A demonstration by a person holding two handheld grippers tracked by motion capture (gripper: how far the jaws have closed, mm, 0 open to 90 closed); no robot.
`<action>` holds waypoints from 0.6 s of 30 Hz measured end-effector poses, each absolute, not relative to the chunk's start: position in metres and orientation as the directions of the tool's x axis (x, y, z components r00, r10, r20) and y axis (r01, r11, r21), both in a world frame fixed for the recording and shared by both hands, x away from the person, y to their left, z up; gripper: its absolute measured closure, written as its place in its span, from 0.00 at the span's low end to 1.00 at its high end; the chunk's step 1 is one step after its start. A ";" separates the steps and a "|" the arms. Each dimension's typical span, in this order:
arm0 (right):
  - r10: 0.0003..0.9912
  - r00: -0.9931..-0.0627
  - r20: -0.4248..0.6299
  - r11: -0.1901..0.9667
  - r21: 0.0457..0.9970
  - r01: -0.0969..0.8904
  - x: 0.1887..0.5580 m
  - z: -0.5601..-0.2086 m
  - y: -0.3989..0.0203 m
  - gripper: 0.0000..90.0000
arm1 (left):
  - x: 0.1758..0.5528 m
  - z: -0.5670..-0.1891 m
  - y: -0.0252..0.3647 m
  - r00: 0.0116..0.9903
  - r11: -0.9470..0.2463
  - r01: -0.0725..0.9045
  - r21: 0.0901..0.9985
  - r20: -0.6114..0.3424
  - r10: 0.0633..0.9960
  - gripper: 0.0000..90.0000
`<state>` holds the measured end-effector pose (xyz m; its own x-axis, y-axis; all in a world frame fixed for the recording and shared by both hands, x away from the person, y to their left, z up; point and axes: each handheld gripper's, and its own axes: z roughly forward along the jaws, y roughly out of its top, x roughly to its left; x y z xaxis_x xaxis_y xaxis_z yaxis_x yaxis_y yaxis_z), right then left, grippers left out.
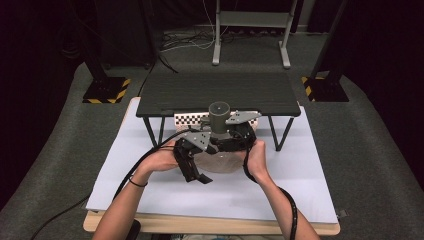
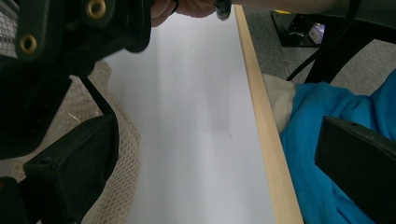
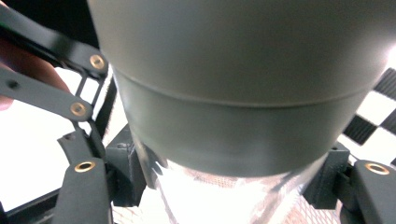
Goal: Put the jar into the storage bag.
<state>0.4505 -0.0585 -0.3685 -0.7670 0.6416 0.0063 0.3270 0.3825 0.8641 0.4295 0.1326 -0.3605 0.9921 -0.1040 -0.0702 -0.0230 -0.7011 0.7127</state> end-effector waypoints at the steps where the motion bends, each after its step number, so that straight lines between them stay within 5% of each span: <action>1: 0.642 -0.767 0.006 0.383 0.864 0.328 0.451 -0.370 -0.059 0.33 | 0.429 -0.360 0.133 0.992 -0.700 -0.023 0.713 -0.070 -0.104 0.00; 18: 0.628 -0.776 -0.062 0.480 0.815 0.324 0.450 -0.377 -0.053 0.33 | 0.430 -0.360 0.134 0.994 -0.703 -0.016 0.711 -0.064 -0.087 0.00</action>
